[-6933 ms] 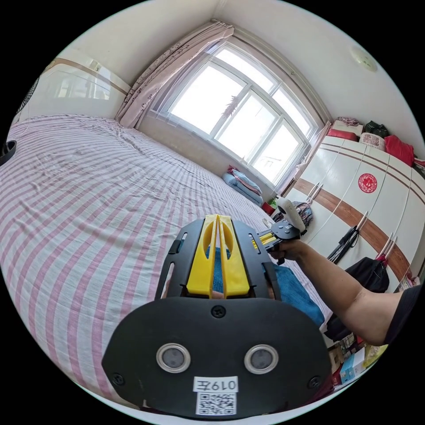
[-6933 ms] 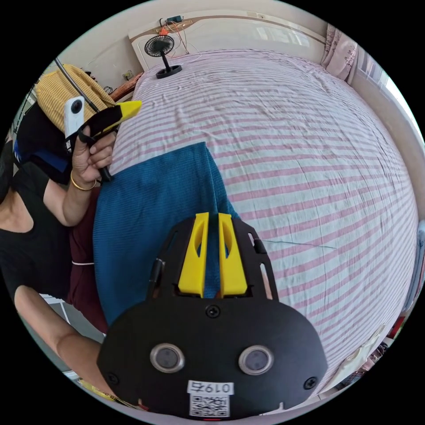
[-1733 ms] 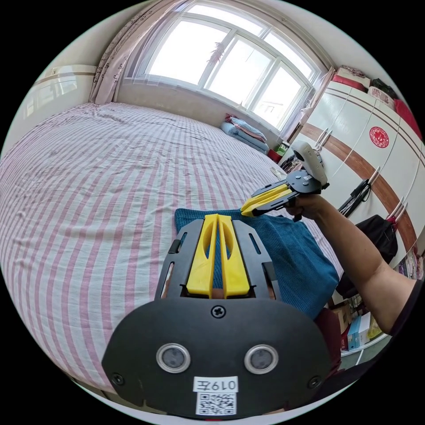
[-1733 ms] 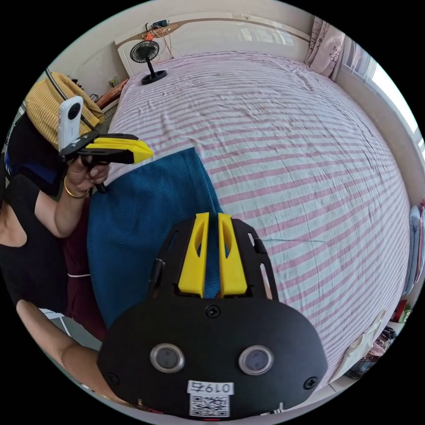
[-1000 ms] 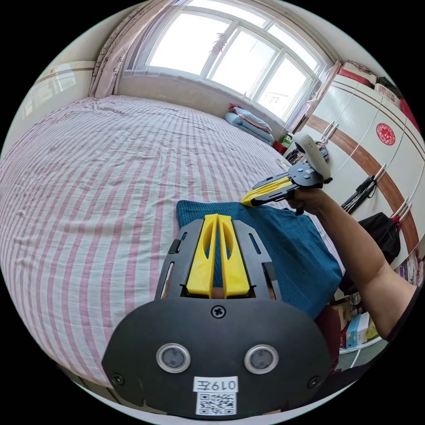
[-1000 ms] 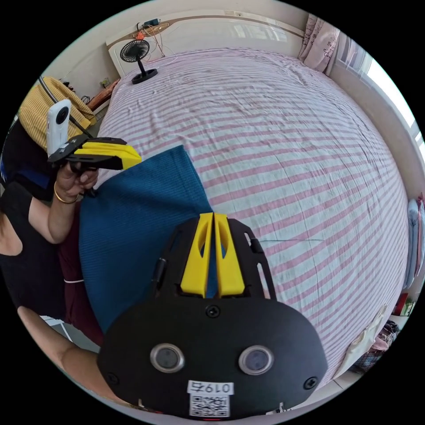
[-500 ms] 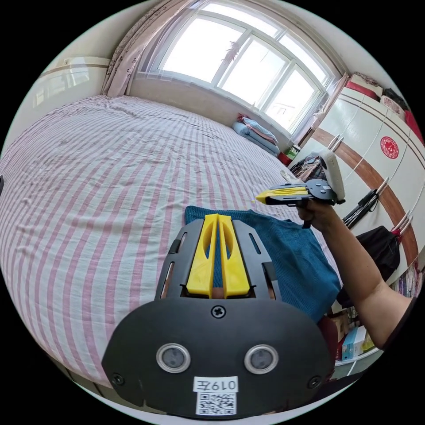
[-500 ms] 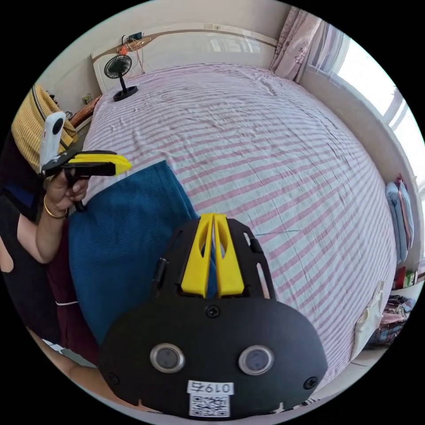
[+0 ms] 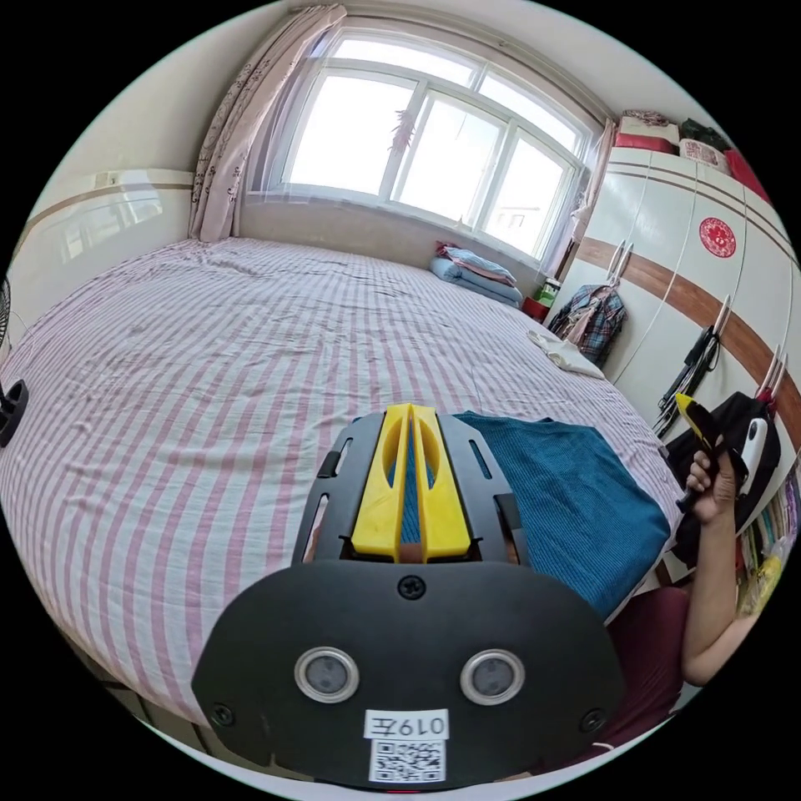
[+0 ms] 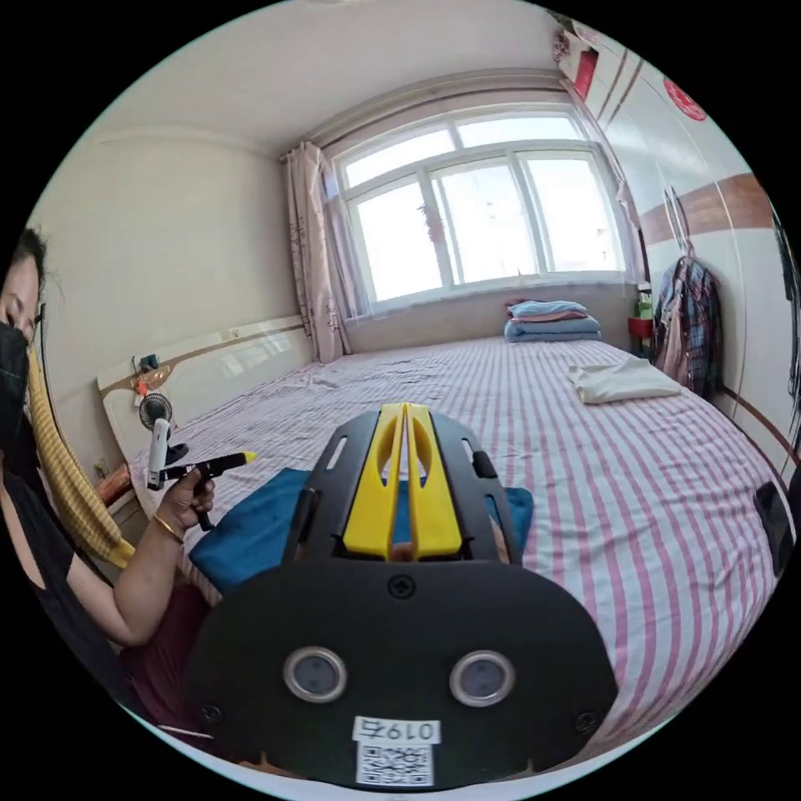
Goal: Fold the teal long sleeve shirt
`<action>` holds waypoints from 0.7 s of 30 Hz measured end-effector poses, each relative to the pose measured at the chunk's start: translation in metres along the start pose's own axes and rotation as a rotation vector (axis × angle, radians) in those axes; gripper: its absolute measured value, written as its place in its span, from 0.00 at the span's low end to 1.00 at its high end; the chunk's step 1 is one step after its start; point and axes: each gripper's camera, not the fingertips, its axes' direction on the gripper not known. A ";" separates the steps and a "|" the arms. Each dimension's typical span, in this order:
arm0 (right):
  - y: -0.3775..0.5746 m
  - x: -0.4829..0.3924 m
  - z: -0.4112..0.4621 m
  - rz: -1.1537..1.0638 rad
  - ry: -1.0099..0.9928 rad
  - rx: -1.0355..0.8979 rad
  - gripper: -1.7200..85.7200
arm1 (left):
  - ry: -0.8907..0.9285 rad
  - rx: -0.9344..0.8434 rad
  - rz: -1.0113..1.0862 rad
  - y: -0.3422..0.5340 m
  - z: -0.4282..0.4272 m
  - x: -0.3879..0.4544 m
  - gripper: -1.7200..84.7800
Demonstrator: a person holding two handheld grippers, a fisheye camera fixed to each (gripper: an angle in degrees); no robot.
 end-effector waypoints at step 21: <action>0.108 0.259 0.075 0.399 -0.162 -0.536 0.14 | -0.035 -0.361 -0.178 -0.012 0.085 -0.102 0.04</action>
